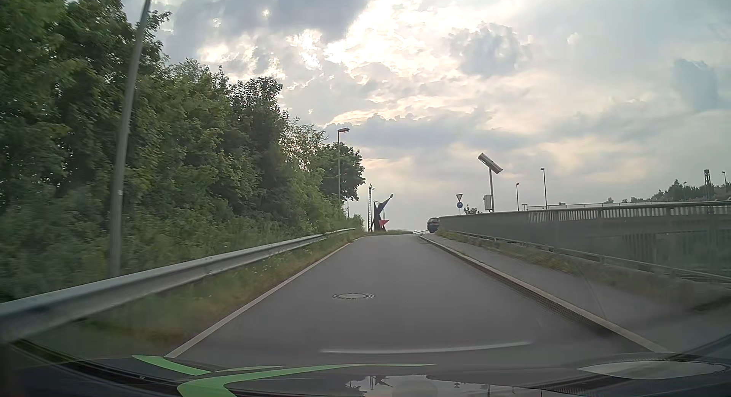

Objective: Follow the waypoints while adhering to traffic rules and regulations

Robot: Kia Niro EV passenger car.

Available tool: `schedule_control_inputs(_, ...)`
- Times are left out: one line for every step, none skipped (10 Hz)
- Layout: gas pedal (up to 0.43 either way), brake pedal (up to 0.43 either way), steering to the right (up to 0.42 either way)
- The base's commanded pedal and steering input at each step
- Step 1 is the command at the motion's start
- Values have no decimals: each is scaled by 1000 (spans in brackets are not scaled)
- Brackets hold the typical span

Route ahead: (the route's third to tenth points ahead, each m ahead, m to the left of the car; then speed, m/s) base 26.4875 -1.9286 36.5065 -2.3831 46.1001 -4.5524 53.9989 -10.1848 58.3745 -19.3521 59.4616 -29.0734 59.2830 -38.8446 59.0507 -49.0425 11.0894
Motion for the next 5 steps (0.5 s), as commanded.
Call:
schedule_control_inputs(118, 0, 2)
schedule_control_inputs(110, 0, 2)
schedule_control_inputs(98, 0, 3)
schedule_control_inputs(87, 0, 2)
schedule_control_inputs(87, 0, 2)
